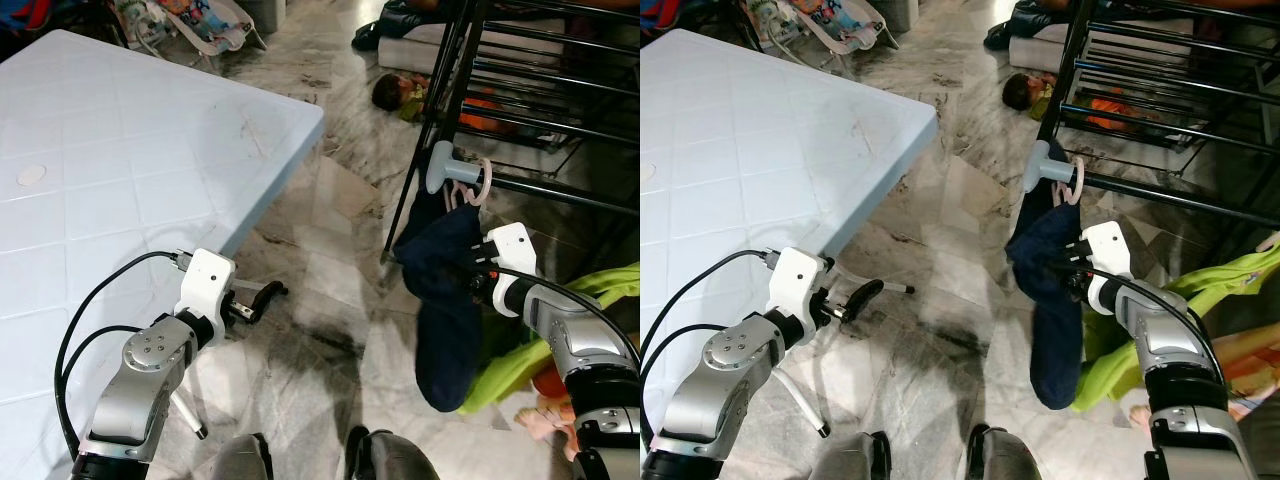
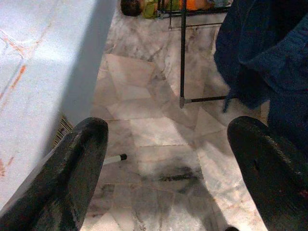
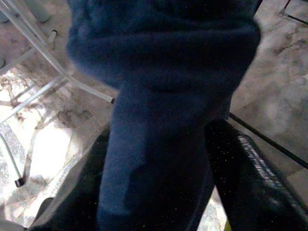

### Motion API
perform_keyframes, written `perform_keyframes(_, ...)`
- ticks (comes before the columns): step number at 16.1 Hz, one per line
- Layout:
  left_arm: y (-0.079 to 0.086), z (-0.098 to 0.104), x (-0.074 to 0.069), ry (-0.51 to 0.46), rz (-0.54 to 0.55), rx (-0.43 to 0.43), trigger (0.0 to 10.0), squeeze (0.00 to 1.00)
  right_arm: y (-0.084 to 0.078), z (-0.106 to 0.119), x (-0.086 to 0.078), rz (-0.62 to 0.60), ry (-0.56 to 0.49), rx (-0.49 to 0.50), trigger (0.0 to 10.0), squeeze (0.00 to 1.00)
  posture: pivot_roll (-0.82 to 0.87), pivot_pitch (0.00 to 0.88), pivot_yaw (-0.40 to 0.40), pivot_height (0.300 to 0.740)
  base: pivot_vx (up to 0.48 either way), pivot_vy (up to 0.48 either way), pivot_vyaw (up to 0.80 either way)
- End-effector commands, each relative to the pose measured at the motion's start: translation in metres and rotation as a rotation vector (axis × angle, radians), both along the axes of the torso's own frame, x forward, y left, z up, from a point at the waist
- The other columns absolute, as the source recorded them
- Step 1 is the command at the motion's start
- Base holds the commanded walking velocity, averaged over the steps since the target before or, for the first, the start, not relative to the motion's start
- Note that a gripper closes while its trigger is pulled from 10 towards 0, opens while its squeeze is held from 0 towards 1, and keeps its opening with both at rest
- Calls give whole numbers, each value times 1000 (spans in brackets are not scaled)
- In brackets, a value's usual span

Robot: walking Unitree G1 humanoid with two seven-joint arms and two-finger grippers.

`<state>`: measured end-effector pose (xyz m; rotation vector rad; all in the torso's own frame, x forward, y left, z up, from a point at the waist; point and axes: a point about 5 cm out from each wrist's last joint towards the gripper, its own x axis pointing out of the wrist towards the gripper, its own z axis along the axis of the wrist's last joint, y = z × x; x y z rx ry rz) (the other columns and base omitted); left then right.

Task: Hang hanger

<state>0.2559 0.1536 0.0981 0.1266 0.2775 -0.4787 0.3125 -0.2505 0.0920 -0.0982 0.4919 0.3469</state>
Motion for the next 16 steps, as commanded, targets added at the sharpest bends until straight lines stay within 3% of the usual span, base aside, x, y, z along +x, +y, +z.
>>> perform_keyframes(1,3,-2,-1,15,12,-5,10000,0,-1,8,3,-8,-24,7,0,0,7,182,15,740,0,0,0)
perform_keyframes(5,8,6,3,-37,12,-36,10000,0,6,12,5,21,-32,19,0,0,1,164,14,740,0,0,0)
perform_keyframes(8,8,10,6,-98,-45,21,10000,0,7,12,5,25,-27,22,0,0,-3,146,8,740,0,0,0)
perform_keyframes(11,10,16,16,-181,-79,70,10000,0,9,8,5,13,-25,16,0,0,4,124,-1,740,0,0,0)
perform_keyframes(13,14,29,36,-263,-41,114,10000,0,16,5,7,-18,-58,-4,0,0,6,108,-2,740,0,0,0)
perform_keyframes(16,3,31,42,-285,-34,63,10000,0,23,-1,6,-84,-88,-11,0,0,6,93,12,740,0,0,0)
